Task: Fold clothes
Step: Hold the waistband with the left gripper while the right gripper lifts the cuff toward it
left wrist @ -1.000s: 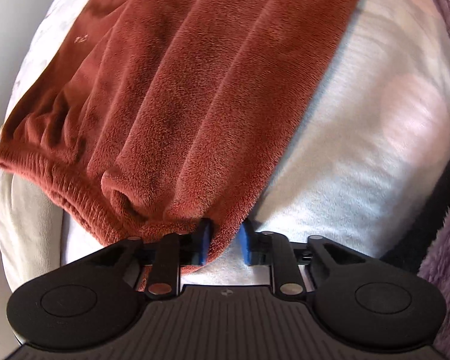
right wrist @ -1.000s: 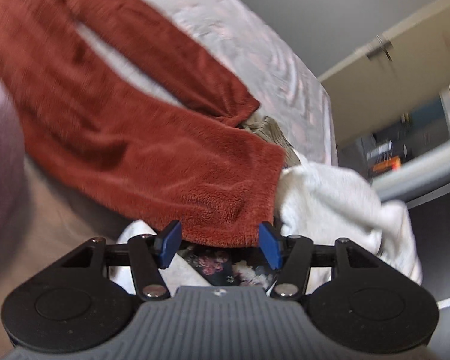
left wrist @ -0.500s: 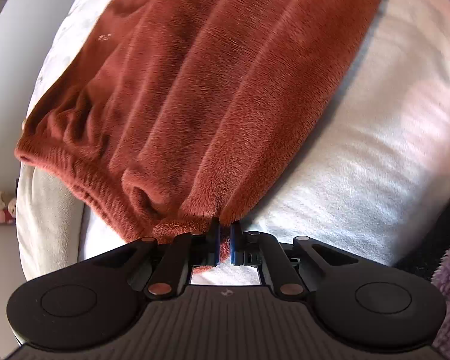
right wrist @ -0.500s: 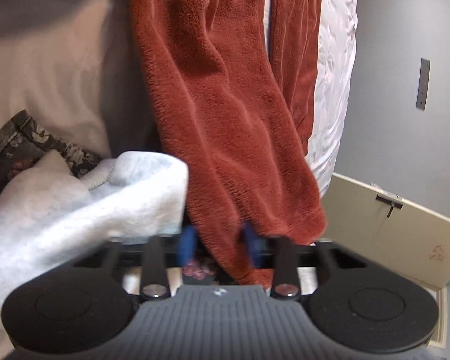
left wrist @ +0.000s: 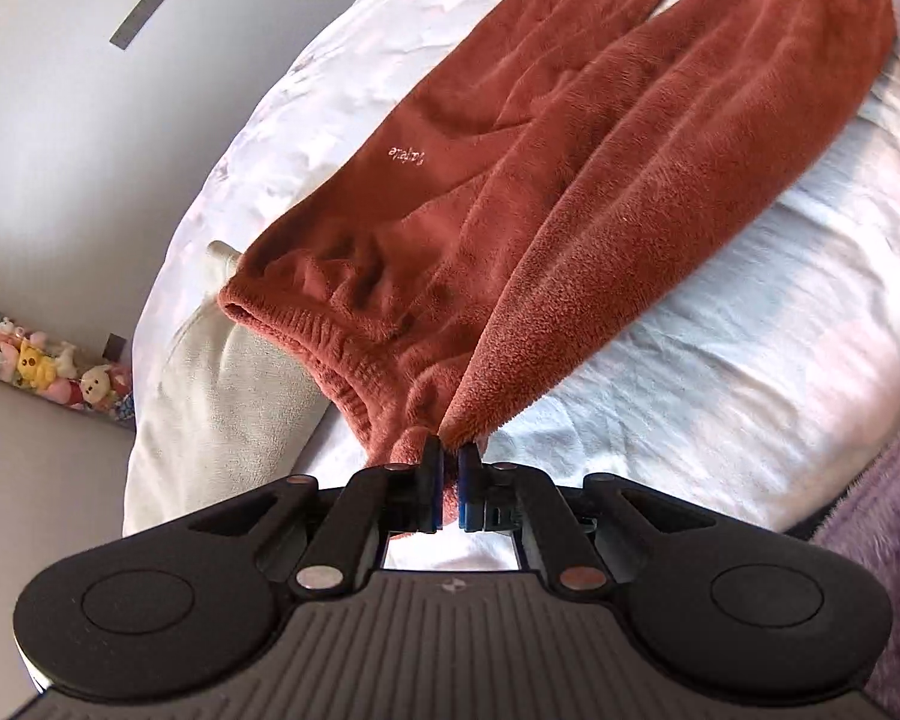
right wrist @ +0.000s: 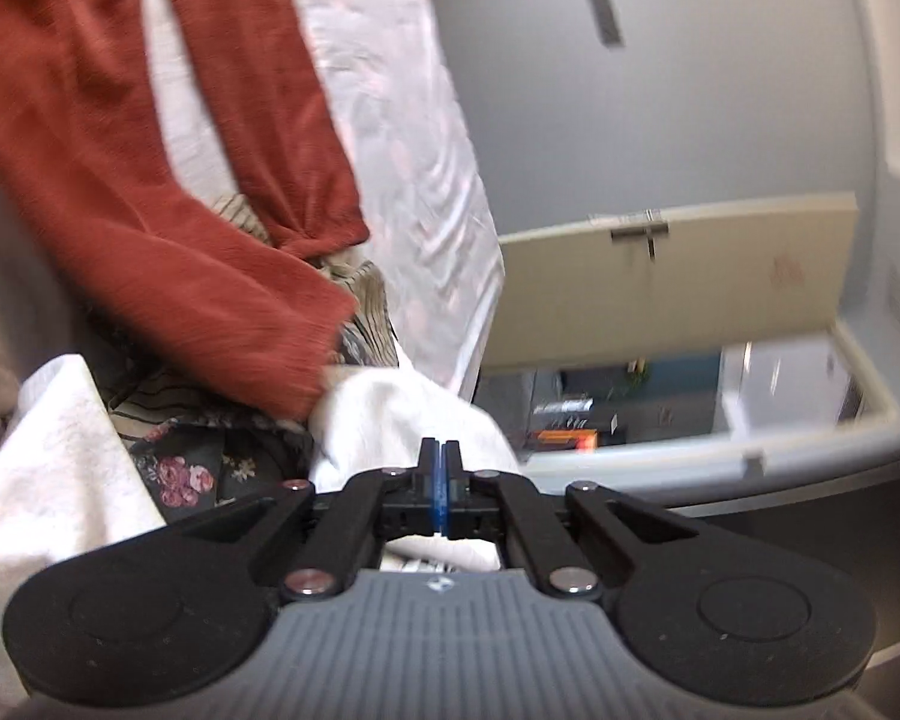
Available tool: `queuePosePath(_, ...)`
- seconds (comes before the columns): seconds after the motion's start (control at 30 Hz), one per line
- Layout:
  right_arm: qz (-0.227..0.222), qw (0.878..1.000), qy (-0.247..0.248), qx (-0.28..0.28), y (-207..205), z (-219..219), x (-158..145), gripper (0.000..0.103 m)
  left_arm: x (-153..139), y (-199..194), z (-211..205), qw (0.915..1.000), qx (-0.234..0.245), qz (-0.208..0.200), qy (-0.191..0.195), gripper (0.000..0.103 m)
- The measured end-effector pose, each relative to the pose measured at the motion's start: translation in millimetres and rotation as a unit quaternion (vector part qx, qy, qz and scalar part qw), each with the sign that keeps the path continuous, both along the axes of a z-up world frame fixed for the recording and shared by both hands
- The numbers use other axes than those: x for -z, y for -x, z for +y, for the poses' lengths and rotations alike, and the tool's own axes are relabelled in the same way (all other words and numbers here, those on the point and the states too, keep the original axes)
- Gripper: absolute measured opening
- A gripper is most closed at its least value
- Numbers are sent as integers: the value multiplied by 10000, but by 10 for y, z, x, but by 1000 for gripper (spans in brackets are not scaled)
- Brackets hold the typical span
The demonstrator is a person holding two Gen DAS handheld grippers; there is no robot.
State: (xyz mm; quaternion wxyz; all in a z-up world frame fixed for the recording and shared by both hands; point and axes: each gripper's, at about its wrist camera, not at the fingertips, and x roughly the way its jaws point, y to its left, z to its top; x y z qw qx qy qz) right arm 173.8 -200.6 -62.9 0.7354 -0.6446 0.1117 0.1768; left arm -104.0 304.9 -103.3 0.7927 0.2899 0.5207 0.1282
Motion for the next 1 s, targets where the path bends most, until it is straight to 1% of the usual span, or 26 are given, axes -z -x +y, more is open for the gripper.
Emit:
queuePosePath(0.07,114,9997,-215,36,32,-82,-19,1,106,-70,36,10000,10,74,-54,2)
queuePosePath(0.1,167,9998,-105,-101,107,-110,53,1,158,-93,28,9999,0,114,-82,2)
queuePosePath(0.2,267,9947,655,-744,301,-117,299,8,168,-133,32,9998,-98,139,-95,2)
queuePosePath(0.23,277,9913,890,-925,361,-120,376,18,165,-134,35,9998,-130,124,-92,2)
queuePosePath(0.27,285,9876,1086,-1099,393,-110,444,36,165,-136,40,9998,-161,108,-90,2)
queuePosePath(0.3,295,9832,1270,-1274,417,-95,508,42,164,-138,45,9997,-191,92,-89,3)
queuePosePath(0.33,262,9782,1460,-1455,439,-83,575,45,159,-140,54,9997,-200,81,-84,3)
queuePosePath(0.4,163,9660,1914,-1729,488,-57,714,47,149,-141,58,9997,-209,80,-74,3)
queuePosePath(0.43,120,9591,2137,-1852,476,-40,782,50,149,-139,60,9997,-210,83,-74,3)
queuePosePath(0.53,19,9357,2758,-2200,411,-25,965,56,152,-144,61,9996,-241,80,-78,3)
queuePosePath(0.57,18,9282,2928,-2297,375,-25,1029,57,150,-145,60,9996,-259,73,-76,3)
queuePosePath(0.63,102,9229,3055,-2343,328,-15,1102,56,147,-149,67,9995,-306,50,-46,3)
queuePosePath(0.67,150,9208,3105,-2357,306,-9,1136,52,146,-150,68,9995,-313,45,-41,3)
queuePosePath(0.7,216,9238,3079,-2267,283,10,1147,47,145,-149,68,9995,-311,41,-47,3)
queuePosePath(0.73,299,9320,2950,-2086,257,45,1136,23,144,-147,69,9995,-309,40,-53,3)
queuePosePath(0.77,325,9428,2712,-1913,234,74,1083,8,143,-144,70,9995,-307,40,-60,3)
queuePosePath(0.83,263,9628,2159,-1603,196,107,922,7,132,-137,69,9996,-277,54,-84,3)
queuePosePath(0.9,81,9786,1573,-1328,167,114,714,7,118,-127,67,9996,-245,68,-110,3)
queuePosePath(0.93,16,9854,1246,-1158,145,105,585,6,110,-116,66,9996,-233,74,-126,3)
queuePosePath(1.0,-91,9938,709,-857,114,59,347,6,97,-88,64,9996,-211,85,-148,3)
